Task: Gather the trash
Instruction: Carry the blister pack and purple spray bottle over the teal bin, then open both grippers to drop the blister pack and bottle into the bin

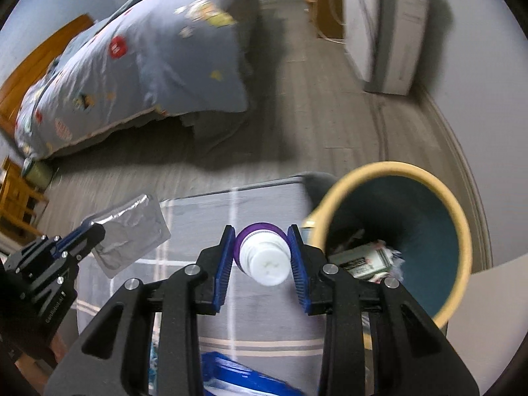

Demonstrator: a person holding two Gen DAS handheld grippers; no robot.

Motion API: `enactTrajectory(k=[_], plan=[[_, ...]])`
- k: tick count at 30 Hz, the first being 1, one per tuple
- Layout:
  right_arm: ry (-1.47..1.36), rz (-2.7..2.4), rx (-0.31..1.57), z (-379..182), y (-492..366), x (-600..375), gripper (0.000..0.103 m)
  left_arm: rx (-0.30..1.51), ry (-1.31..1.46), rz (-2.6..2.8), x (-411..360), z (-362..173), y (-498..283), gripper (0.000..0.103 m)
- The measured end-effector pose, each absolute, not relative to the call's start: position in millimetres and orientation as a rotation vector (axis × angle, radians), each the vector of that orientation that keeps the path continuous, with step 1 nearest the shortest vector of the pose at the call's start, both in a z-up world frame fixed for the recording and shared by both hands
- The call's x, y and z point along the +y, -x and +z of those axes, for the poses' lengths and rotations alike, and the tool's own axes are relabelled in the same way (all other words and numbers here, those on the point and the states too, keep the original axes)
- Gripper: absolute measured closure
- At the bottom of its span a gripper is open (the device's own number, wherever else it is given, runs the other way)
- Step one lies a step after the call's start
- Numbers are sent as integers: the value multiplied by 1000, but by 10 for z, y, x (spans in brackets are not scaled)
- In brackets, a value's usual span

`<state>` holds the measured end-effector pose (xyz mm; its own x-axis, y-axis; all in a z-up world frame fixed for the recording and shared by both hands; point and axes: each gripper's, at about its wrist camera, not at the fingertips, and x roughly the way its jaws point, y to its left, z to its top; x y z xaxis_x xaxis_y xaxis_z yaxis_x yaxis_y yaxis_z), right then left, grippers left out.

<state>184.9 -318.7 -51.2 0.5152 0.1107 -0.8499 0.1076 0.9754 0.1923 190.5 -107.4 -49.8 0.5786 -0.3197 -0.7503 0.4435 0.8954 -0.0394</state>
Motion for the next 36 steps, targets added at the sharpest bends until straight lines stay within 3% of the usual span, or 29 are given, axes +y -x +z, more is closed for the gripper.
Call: enactTrajectory(k=[12, 19, 36], plan=[[-296, -144, 1015, -541, -1692, -4344, 71, 822, -214, -551, -1861, -557, -1913, 94], [-268, -227, 1107, -863, -1700, -4815, 71, 807, -229, -663, -2313, -687, -1745, 94], [-284, -213, 1276, -1496, -1750, -4989, 70, 852, -285, -774, -2999, -1087, -1612, 94]])
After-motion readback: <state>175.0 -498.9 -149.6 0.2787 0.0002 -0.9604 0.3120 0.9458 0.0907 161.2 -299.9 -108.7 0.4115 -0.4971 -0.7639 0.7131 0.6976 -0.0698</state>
